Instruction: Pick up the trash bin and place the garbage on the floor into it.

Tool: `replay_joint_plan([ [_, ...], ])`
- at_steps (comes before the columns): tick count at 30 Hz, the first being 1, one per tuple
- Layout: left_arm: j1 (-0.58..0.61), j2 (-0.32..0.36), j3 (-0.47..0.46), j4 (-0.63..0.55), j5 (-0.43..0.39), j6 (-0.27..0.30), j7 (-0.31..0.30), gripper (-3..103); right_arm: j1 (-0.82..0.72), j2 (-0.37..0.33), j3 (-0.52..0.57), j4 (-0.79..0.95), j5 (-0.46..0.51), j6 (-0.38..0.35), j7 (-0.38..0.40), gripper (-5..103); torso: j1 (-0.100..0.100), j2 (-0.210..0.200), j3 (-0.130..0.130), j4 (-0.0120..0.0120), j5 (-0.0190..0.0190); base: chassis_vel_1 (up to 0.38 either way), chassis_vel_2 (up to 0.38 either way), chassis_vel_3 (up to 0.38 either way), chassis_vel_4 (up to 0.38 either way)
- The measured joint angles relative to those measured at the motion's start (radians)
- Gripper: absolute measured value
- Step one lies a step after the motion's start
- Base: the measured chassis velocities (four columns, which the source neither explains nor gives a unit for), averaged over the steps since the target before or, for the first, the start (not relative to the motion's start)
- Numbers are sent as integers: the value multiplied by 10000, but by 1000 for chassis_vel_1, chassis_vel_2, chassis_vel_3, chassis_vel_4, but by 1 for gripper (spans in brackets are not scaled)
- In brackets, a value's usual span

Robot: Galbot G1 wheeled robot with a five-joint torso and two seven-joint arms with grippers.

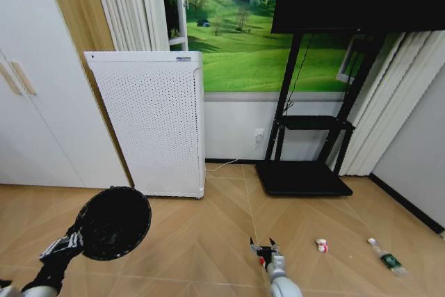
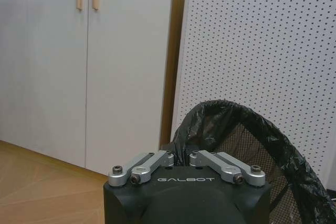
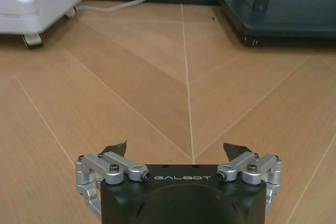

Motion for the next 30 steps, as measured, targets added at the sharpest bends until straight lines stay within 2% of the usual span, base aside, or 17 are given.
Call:
replay_joint_plan([
  [1,113,-67,-102,-17,14,-73,62,7,395,149,54,-683,-182,89,65,100,0,0,0,-1,-1,0,0,0,0],
  [7,417,-199,-423,28,7,-400,389,7,1414,476,490,-2260,-633,333,412,100,-1,0,0,1,0,0,0,0,0],
  [23,106,-119,-208,293,-19,-429,380,7,886,301,1108,-2354,-899,141,348,100,-1,0,-2,-3,-2,0,0,0,0],
  [29,105,-58,-178,259,-12,-403,347,7,1012,451,1090,-2768,-1048,140,332,94,-2,0,-1,-1,-2,0,0,0,0],
  [30,113,-55,-176,259,-12,-399,342,7,1076,499,1085,-2928,-1107,141,337,86,-1,0,-1,-1,-3,0,0,0,0],
])
